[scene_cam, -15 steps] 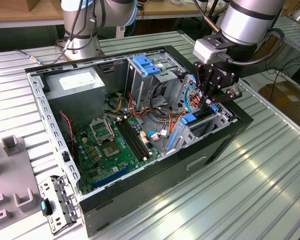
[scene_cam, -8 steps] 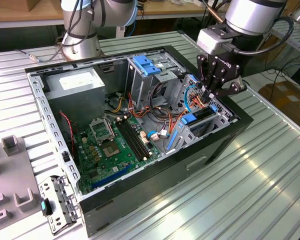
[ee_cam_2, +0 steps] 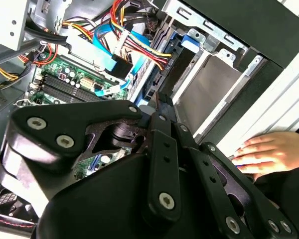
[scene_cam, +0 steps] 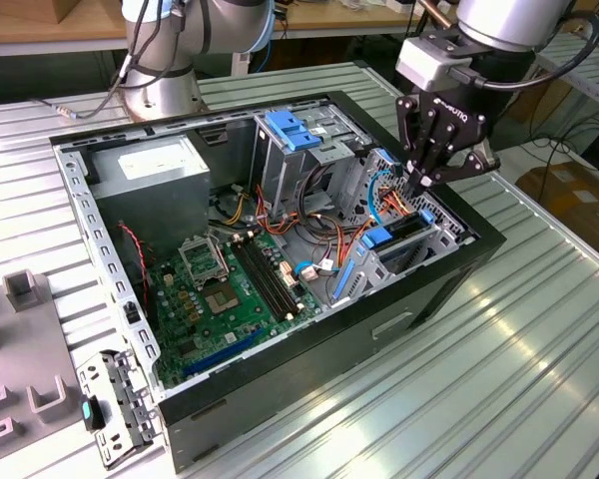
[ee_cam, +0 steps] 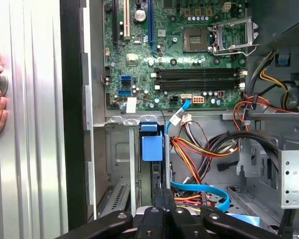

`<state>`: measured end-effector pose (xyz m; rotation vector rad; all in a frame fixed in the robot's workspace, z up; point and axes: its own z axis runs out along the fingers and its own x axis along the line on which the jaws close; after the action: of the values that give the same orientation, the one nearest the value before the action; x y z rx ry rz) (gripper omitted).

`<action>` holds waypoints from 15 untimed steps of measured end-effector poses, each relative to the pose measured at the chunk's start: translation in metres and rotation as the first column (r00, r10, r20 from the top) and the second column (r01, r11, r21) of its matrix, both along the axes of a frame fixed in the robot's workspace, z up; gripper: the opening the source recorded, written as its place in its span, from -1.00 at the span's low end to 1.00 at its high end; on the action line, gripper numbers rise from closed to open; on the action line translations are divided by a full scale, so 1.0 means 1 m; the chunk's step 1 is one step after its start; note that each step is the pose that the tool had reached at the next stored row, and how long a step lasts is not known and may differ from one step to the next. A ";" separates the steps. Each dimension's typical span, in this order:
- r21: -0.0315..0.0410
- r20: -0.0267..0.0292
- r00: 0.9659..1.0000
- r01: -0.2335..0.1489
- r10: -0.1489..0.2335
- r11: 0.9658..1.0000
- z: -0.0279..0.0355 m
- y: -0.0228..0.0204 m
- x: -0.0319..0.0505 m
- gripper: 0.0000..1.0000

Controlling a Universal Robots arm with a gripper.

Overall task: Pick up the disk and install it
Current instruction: 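Insert the second disk wire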

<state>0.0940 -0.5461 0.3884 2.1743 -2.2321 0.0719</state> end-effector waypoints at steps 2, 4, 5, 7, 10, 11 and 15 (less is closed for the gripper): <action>-0.010 0.000 1.000 0.000 0.000 1.000 0.0021 0.0019 -0.0001 -0.79; -0.022 -0.001 1.000 0.000 0.000 1.000 0.0042 0.0062 0.0000 -0.79; -0.032 -0.002 1.000 0.000 0.000 0.999 0.0054 0.0098 0.0000 -0.79; -0.041 -0.003 1.000 0.000 0.000 0.999 0.0066 0.0132 0.0001 -0.79; -0.049 -0.004 1.000 0.000 0.000 0.999 0.0089 0.0184 0.0005 -0.79; -0.051 -0.004 1.000 0.000 0.000 0.999 0.0096 0.0199 0.0006 -0.79; -0.065 -0.006 1.000 0.000 0.000 0.998 0.0124 0.0270 0.0011 -0.79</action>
<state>0.0950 -0.5191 0.4009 2.1388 -2.1942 0.1352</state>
